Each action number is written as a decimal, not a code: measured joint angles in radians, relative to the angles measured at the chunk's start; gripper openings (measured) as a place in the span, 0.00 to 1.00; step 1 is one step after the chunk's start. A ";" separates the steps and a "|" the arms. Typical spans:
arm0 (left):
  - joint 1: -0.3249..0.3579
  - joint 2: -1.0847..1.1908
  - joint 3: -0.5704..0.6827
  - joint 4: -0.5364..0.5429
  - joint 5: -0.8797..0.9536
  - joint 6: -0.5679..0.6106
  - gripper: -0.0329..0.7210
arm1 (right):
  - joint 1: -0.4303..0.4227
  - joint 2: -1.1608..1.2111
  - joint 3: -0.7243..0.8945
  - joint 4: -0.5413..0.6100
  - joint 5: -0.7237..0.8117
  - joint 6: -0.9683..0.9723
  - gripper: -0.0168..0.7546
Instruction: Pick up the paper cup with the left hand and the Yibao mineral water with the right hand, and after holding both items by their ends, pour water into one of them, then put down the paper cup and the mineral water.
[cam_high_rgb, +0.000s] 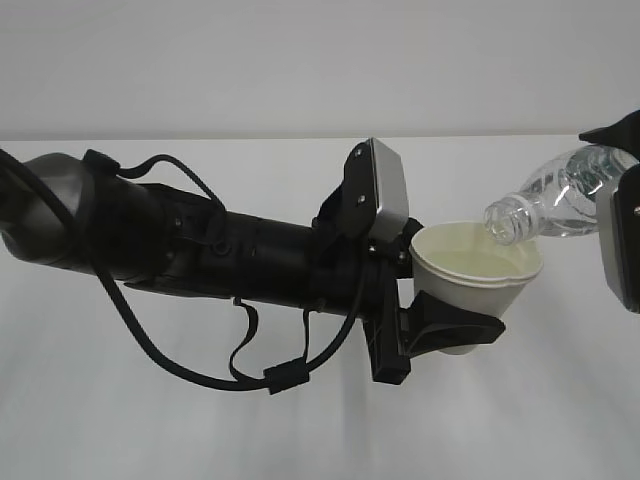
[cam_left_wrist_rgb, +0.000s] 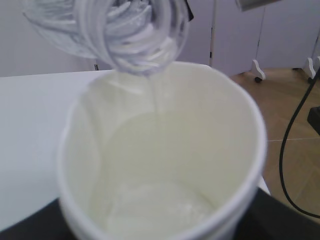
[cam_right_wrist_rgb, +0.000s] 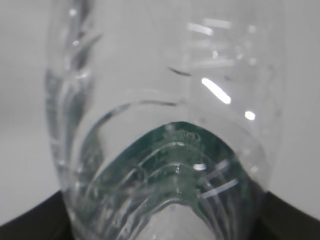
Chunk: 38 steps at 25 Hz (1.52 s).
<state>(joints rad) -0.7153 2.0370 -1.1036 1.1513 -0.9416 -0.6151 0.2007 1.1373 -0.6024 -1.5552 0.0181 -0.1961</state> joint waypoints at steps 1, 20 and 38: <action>0.000 0.000 0.000 0.000 0.000 0.000 0.62 | 0.000 0.000 0.000 0.000 0.000 0.000 0.63; 0.000 0.000 0.000 0.002 0.002 -0.002 0.62 | 0.000 0.000 0.000 -0.017 0.002 0.000 0.63; 0.000 0.000 0.000 0.004 0.002 -0.002 0.62 | 0.000 0.000 0.000 -0.017 0.003 0.000 0.63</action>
<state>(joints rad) -0.7153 2.0370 -1.1036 1.1549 -0.9400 -0.6172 0.2007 1.1373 -0.6024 -1.5717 0.0215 -0.1961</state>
